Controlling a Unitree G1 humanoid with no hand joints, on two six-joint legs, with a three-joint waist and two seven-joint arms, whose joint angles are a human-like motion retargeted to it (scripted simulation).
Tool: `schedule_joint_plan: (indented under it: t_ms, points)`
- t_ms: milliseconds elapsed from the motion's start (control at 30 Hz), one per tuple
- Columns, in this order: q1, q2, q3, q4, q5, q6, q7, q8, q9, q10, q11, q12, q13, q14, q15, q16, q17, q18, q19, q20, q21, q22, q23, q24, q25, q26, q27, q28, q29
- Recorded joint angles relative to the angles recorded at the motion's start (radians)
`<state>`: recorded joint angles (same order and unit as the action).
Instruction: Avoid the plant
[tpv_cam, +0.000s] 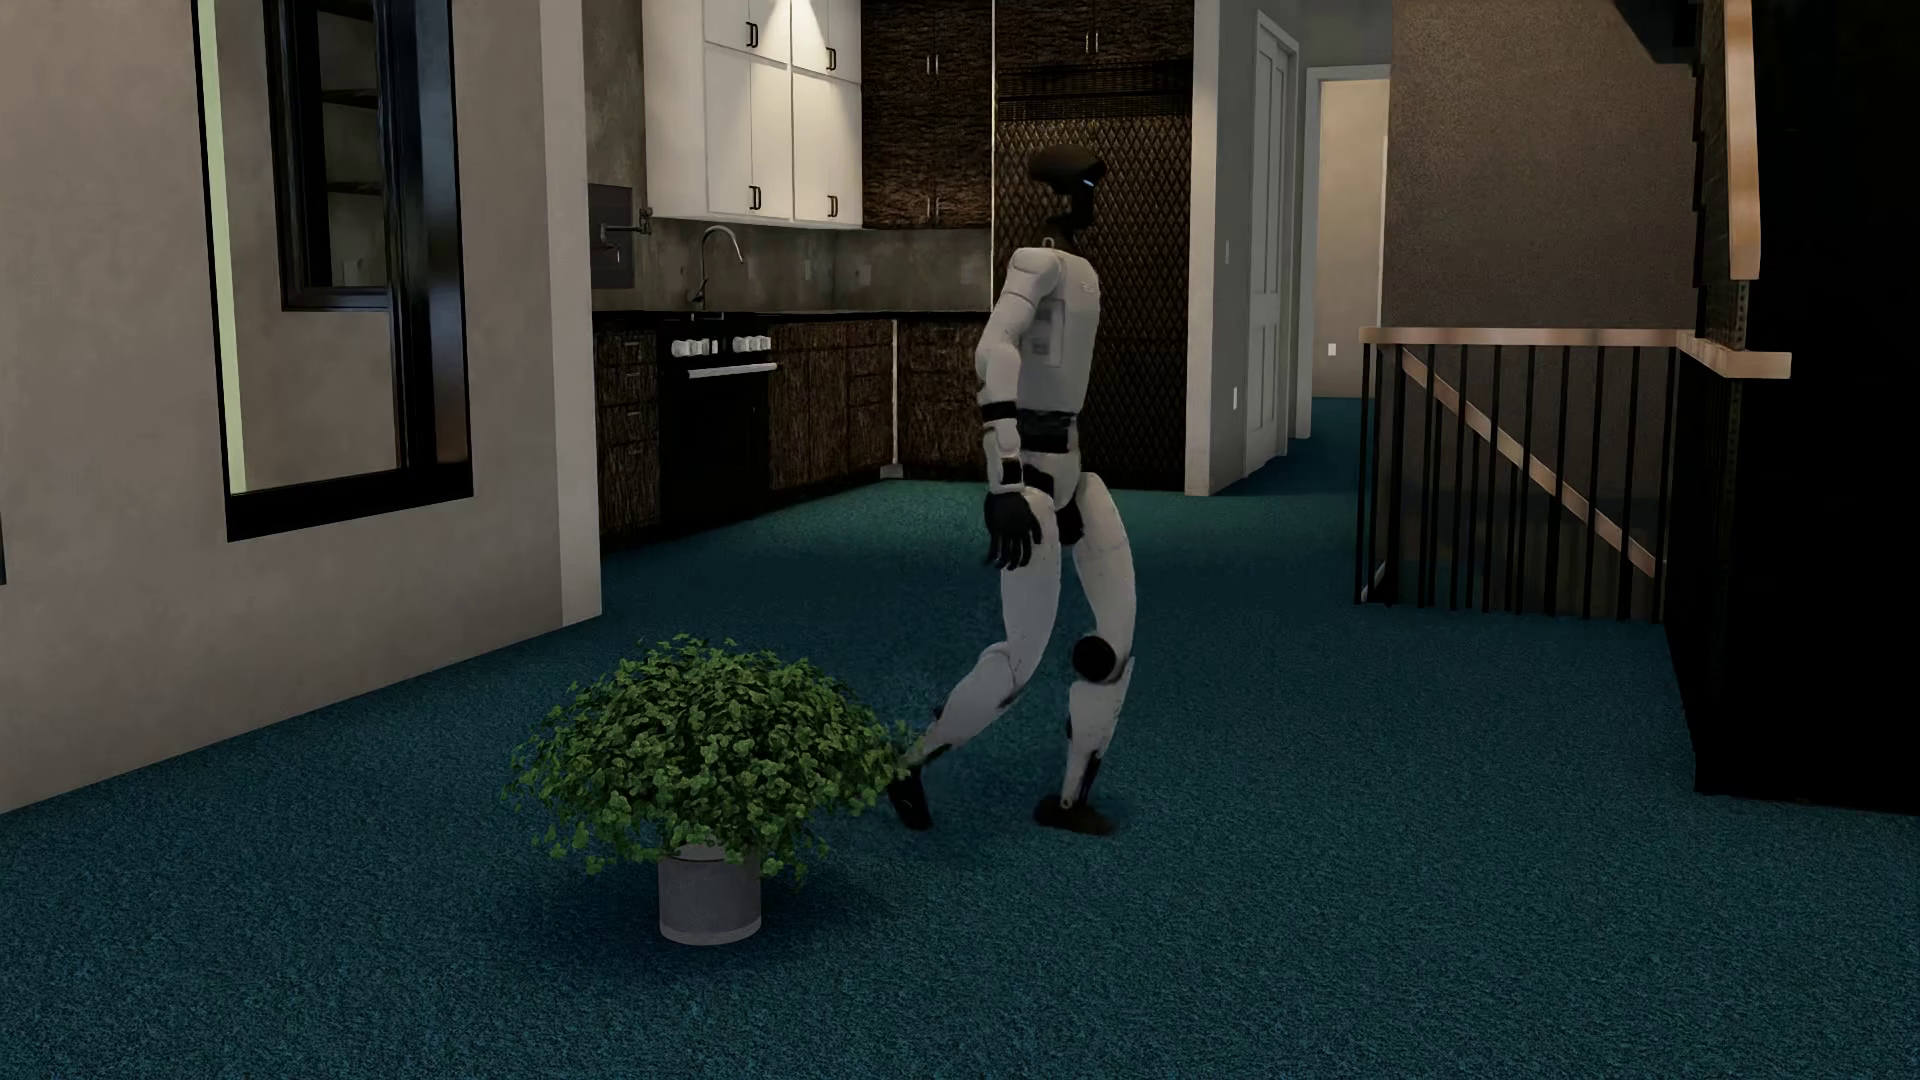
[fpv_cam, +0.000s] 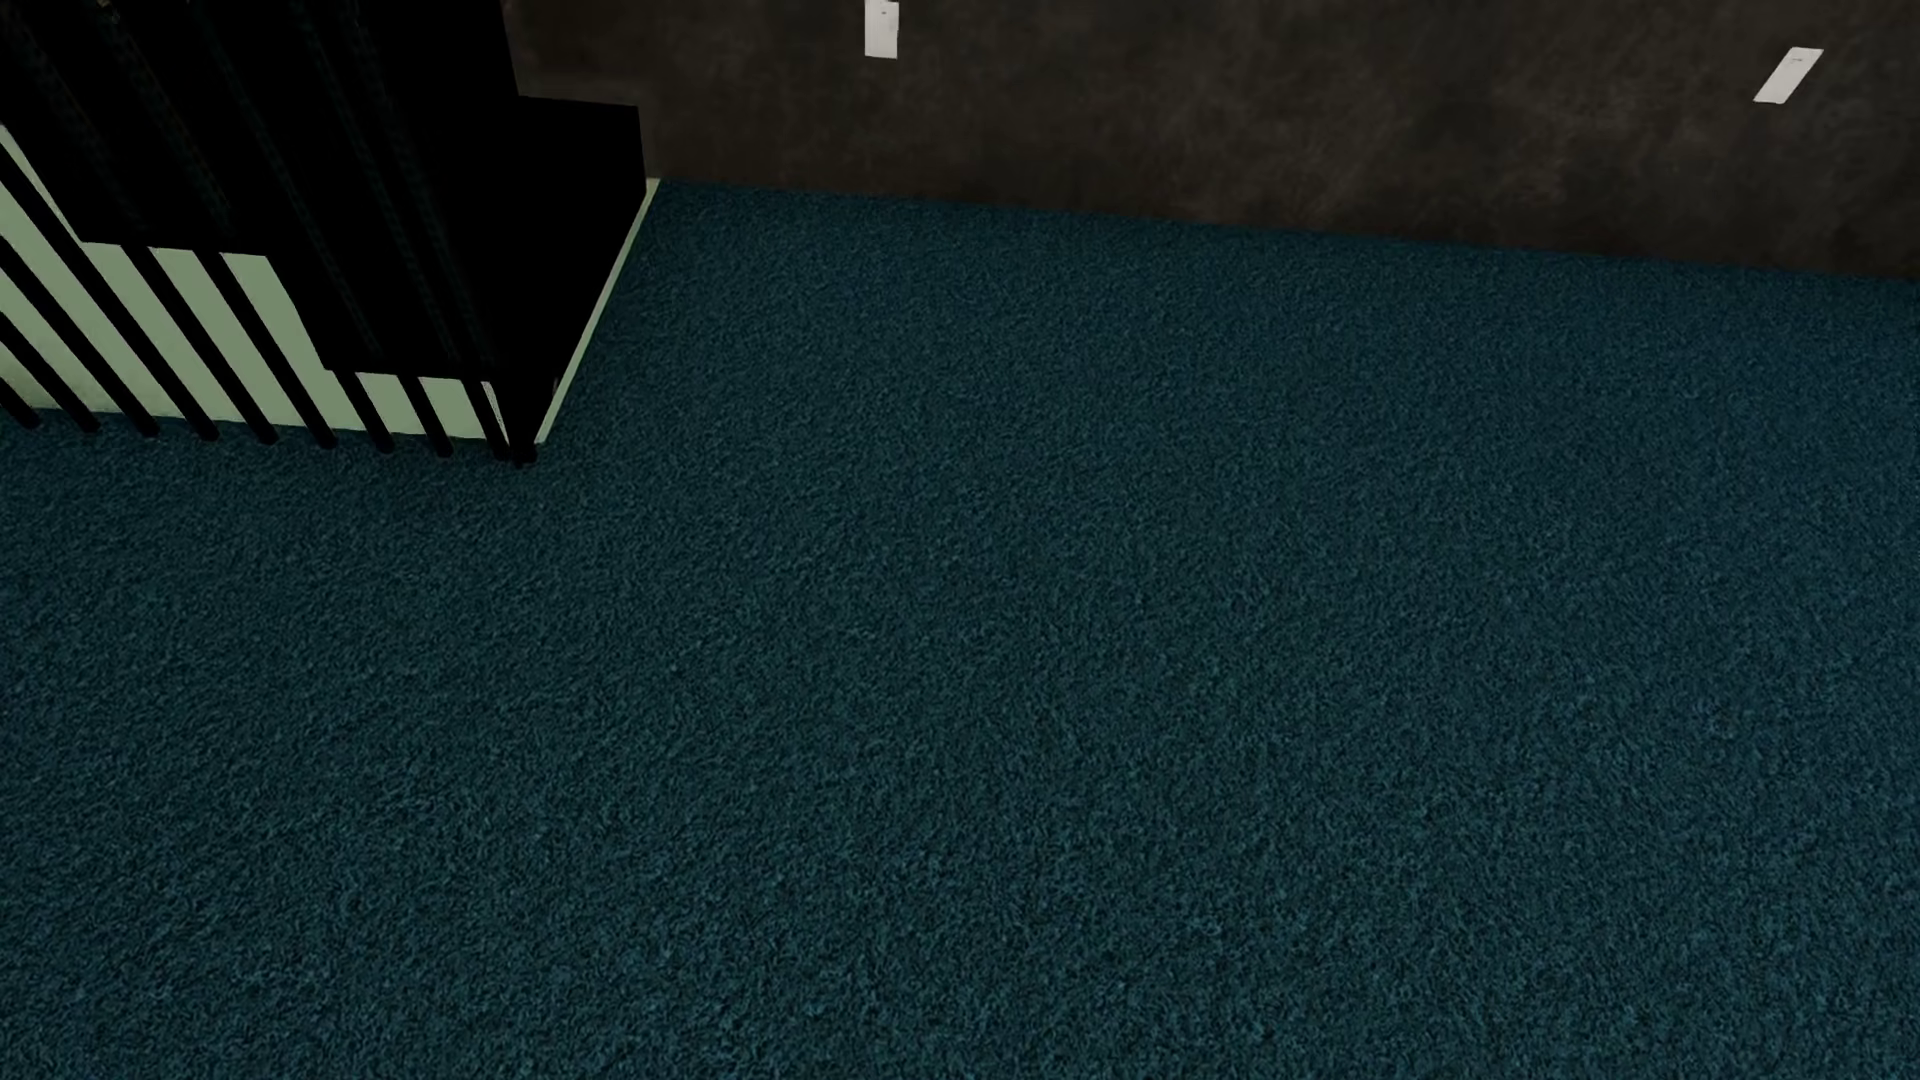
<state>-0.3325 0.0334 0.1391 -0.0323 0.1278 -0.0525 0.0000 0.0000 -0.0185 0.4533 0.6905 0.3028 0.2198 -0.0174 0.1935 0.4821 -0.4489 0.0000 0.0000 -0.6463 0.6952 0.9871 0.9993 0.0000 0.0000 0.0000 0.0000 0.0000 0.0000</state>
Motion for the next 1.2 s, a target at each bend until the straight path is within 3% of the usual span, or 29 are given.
schedule_joint_plan:
  t_ms: [67,100,167,267,300,367,400,433,500,567,633,667,733,833,900,967,1033,1100,1200]
  points:
    - [0.248,-0.074,-0.028,-0.028,-0.036,0.015,0.0,0.0,0.087,-0.048,0.288,0.039,0.042,-0.092,0.149,0.033,-0.026,0.0,0.0,-0.006,0.017,-0.054,-0.026,0.0,0.0,0.0,0.0,0.0,0.0]
    - [0.341,-0.119,-0.07,-0.036,-0.039,0.026,0.0,0.0,0.115,-0.071,0.353,0.042,0.048,-0.13,0.172,0.044,-0.029,0.0,0.0,-0.001,0.007,-0.049,-0.038,0.0,0.0,0.0,0.0,0.0,0.0]
    - [0.498,-0.193,-0.157,-0.032,-0.015,0.062,0.0,0.0,0.148,-0.173,0.256,0.04,0.067,-0.011,0.152,0.06,-0.038,0.0,0.0,0.022,-0.043,-0.03,-0.086,0.0,0.0,0.0,0.0,0.0,0.0]
    - [0.651,-0.232,-0.232,-0.038,0.044,0.094,0.0,0.0,0.155,-0.209,-0.221,0.022,0.072,-0.148,0.037,0.087,-0.045,0.0,0.0,0.098,-0.101,-0.058,-0.147,0.0,0.0,0.0,0.0,0.0,0.0]
    - [0.683,-0.212,-0.243,-0.049,0.067,0.092,0.0,0.0,0.154,-0.206,-0.375,0.007,0.065,-0.163,-0.155,0.095,-0.039,0.0,0.0,0.122,-0.097,-0.067,-0.141,0.0,0.0,0.0,0.0,0.0,0.0]
    - [0.738,-0.172,-0.245,-0.083,0.079,0.077,0.0,0.0,0.144,-0.195,-0.305,-0.029,0.062,-0.113,-0.202,0.1,-0.029,0.0,0.0,0.165,-0.064,-0.079,-0.111,0.0,0.0,0.0,0.0,0.0,0.0]
    - [0.759,-0.193,-0.254,-0.076,0.067,0.077,0.0,0.0,0.137,-0.104,-0.497,-0.033,0.066,-0.216,-0.063,0.092,-0.029,0.0,0.0,0.199,-0.04,-0.092,-0.093,0.0,0.0,0.0,0.0,0.0,0.0]
    - [0.762,-0.21,-0.26,-0.052,0.065,0.093,0.0,0.0,0.124,-0.05,-0.458,-0.032,0.077,-0.232,-0.021,0.075,-0.031,0.0,0.0,0.224,-0.023,-0.107,-0.075,0.0,0.0,0.0,0.0,0.0,0.0]
    - [0.681,-0.274,-0.241,0.028,0.073,0.132,0.0,0.0,0.099,0.196,-0.31,-0.022,0.077,-0.063,0.313,0.027,-0.047,0.0,0.0,0.223,0.035,-0.118,-0.02,0.0,0.0,0.0,0.0,0.0,0.0]
    - [0.471,-0.219,-0.252,0.125,0.122,0.146,0.0,0.0,0.097,0.576,-0.287,-0.02,0.041,0.073,0.218,-0.007,-0.062,0.0,0.0,0.151,0.06,-0.107,0.004,0.0,0.0,0.0,0.0,0.0,0.0]
    - [0.221,-0.171,-0.245,0.128,0.131,0.135,0.0,0.0,0.088,0.818,-0.297,-0.036,0.0,-0.065,0.029,-0.025,-0.065,0.0,0.0,0.056,0.005,-0.087,-0.009,0.0,0.0,0.0,0.0,0.0,0.0]
    - [0.139,-0.127,-0.222,0.111,0.134,0.12,0.0,0.0,0.084,0.818,-0.31,-0.029,-0.013,-0.114,-0.054,-0.028,-0.063,0.0,0.0,0.031,-0.034,-0.087,-0.028,0.0,0.0,0.0,0.0,0.0,0.0]
    - [0.015,-0.078,-0.172,0.061,0.125,0.094,0.0,0.0,0.062,0.593,-0.311,0.001,-0.012,-0.119,-0.202,-0.027,-0.059,0.0,0.0,0.032,-0.129,-0.104,-0.115,0.0,0.0,0.0,0.0,0.0,0.0]
    - [-0.004,-0.029,-0.125,0.016,0.114,0.078,0.0,0.0,0.048,0.014,-0.265,0.022,-0.026,0.003,-0.373,-0.032,-0.052,0.0,0.0,0.039,-0.155,-0.068,-0.193,0.0,0.0,0.0,0.0,0.0,0.0]
    - [0.01,-0.023,-0.115,0.042,0.094,0.066,0.0,0.0,0.048,-0.111,-0.193,0.022,-0.038,0.091,-0.434,-0.022,-0.039,0.0,0.0,-0.016,-0.147,-0.027,-0.166,0.0,0.0,0.0,0.0,0.0,0.0]
    - [0.037,-0.005,-0.126,0.059,0.076,0.076,0.0,0.0,0.039,-0.081,-0.147,0.025,-0.03,0.158,-0.459,-0.01,-0.04,0.0,0.0,-0.048,-0.115,-0.005,-0.119,0.0,0.0,0.0,0.0,0.0,0.0]
    - [0.106,-0.03,-0.142,0.055,0.023,0.064,0.0,0.0,0.036,-0.034,-0.031,0.025,-0.014,0.094,-0.312,0.002,-0.038,0.0,0.0,-0.056,-0.055,0.007,-0.027,0.0,0.0,0.0,0.0,0.0,0.0]
    - [0.299,-0.09,-0.126,0.045,-0.016,0.062,0.0,0.0,0.092,-0.051,0.169,0.037,0.005,-0.002,-0.017,0.051,-0.039,0.0,0.0,-0.015,0.035,-0.041,0.024,0.0,0.0,0.0,0.0,0.0,0.0]
    - [0.498,-0.194,-0.148,0.051,0.0,0.107,0.0,0.0,0.131,-0.227,0.2,0.049,0.035,0.099,0.122,0.097,-0.06,0.0,0.0,0.069,0.015,-0.068,-0.02,0.0,0.0,0.0,0.0,0.0,0.0]
